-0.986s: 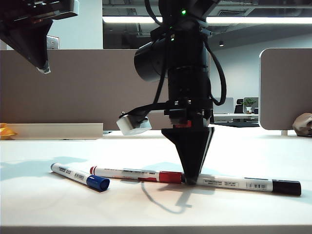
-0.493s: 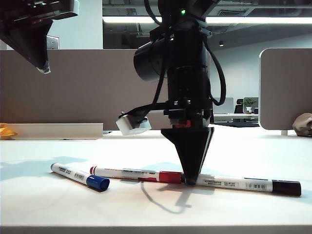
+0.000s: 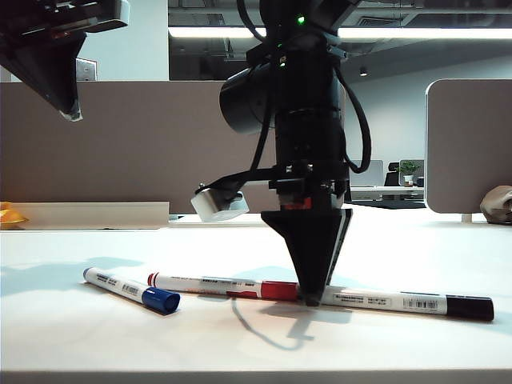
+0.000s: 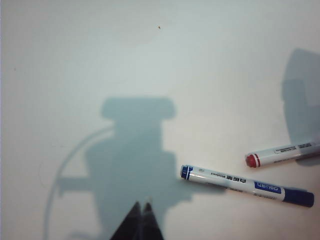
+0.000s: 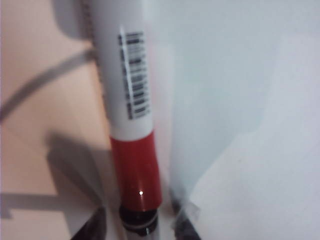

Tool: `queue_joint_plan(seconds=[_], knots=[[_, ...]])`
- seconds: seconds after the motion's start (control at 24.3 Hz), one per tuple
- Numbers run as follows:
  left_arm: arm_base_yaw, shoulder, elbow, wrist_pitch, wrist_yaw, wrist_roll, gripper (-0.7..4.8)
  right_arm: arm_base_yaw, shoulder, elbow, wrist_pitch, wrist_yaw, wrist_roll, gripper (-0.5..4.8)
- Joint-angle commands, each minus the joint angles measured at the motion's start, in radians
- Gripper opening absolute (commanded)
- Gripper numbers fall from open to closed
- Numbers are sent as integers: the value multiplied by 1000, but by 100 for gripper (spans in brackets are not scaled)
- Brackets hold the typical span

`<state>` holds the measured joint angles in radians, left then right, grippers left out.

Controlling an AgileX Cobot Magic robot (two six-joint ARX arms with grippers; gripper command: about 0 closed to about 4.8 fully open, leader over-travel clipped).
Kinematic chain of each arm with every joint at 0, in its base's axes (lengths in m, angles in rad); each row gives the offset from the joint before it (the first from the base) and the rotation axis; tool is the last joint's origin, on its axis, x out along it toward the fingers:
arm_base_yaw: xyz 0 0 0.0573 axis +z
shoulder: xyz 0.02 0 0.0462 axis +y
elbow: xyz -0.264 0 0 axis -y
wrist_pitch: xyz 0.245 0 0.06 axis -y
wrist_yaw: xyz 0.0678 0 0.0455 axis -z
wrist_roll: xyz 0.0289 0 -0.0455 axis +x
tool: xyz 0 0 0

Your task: Pick up the markers one by one and line them up horizontally in a straight line on the table.

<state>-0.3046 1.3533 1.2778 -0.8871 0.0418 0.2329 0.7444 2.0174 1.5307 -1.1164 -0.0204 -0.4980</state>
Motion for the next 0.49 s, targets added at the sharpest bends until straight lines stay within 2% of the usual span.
queue_joint_plan(seconds=[0.04,0.16,0.33,0.49], knots=[[-1,-5,4,2,4,3,-6,0,-3,5,-11,-3,1,182],[-1,-5,4,3,4,3,-6,0,-4,10,-16,-3,2,189],[-1,-5,4,3,4,2,-6,0,-5,20,-21,3,2,271],[-1,-5,4,1,4,2,-6,0,-5,37,-45,47,7,275]])
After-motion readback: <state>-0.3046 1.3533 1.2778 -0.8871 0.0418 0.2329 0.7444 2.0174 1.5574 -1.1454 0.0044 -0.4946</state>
